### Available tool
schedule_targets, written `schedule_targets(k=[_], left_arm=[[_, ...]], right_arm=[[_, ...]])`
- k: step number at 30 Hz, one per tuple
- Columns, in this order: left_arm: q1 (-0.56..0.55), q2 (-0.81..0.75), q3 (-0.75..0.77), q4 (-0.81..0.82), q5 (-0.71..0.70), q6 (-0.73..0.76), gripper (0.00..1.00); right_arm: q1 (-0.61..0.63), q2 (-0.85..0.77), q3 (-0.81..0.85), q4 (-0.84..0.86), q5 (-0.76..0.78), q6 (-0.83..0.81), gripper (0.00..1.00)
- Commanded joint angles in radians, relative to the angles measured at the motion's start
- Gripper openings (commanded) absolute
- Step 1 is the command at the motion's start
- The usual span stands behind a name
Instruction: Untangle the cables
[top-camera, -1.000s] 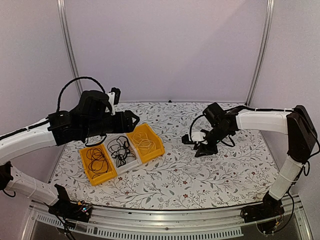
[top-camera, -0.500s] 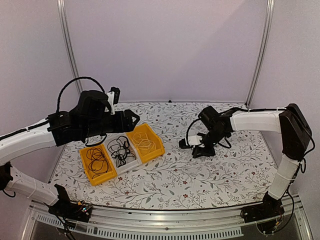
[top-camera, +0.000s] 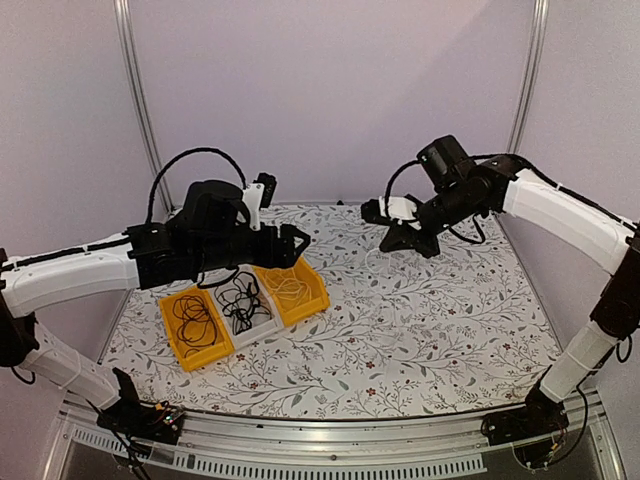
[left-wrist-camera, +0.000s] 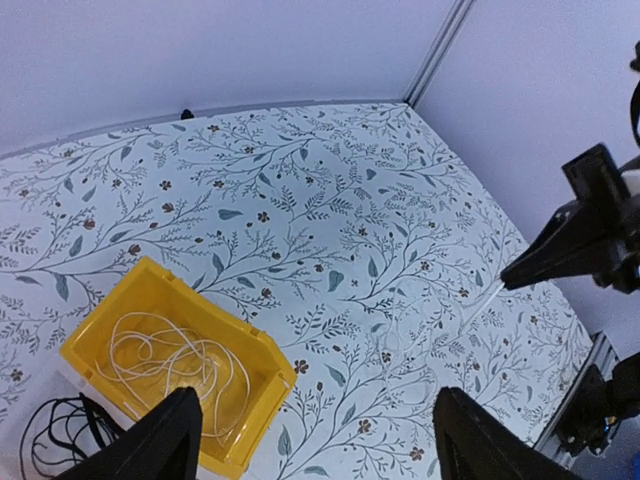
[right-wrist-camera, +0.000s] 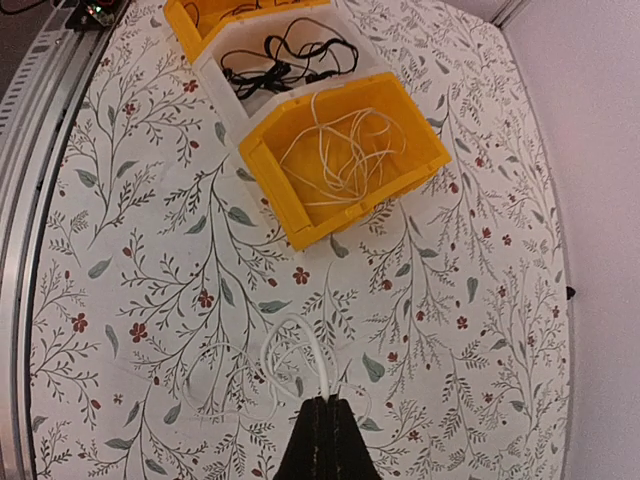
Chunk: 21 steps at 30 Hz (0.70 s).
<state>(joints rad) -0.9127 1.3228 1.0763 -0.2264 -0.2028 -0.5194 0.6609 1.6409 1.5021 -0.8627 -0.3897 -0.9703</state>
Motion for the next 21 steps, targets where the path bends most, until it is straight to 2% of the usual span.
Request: schedule_targets(k=[1,8,12,16,19,21], left_arm=[[-0.079,0.035,0.018,0.299,0.075,0.164,0.87],[-0.108,0.258,0.136,0.577,0.208,0.207,0.87],[-0.108,0.43,0.258,0.617,0.286,0.2,0.74],[-0.103,0.557,0.283,0.723,0.353,0.138,0.58],[-0.1,0.638,0.294,0.72,0.38,0.091,0.56],[-0.102,0.651,0.263,0.717,0.379,0.072,0.59]], right_arm=[[0.005,-0.083,0.173,-0.162,-0.108,0.089,0.0],[0.003,-0.087,0.351,-0.222,-0.197,0.222,0.0],[-0.004,-0.094,0.433,-0.224,-0.243,0.291,0.0],[-0.01,-0.109,0.516,-0.221,-0.277,0.354,0.0],[-0.012,-0.123,0.566,-0.185,-0.278,0.392,0.0],[-0.012,-0.133,0.588,-0.149,-0.275,0.43,0.0]])
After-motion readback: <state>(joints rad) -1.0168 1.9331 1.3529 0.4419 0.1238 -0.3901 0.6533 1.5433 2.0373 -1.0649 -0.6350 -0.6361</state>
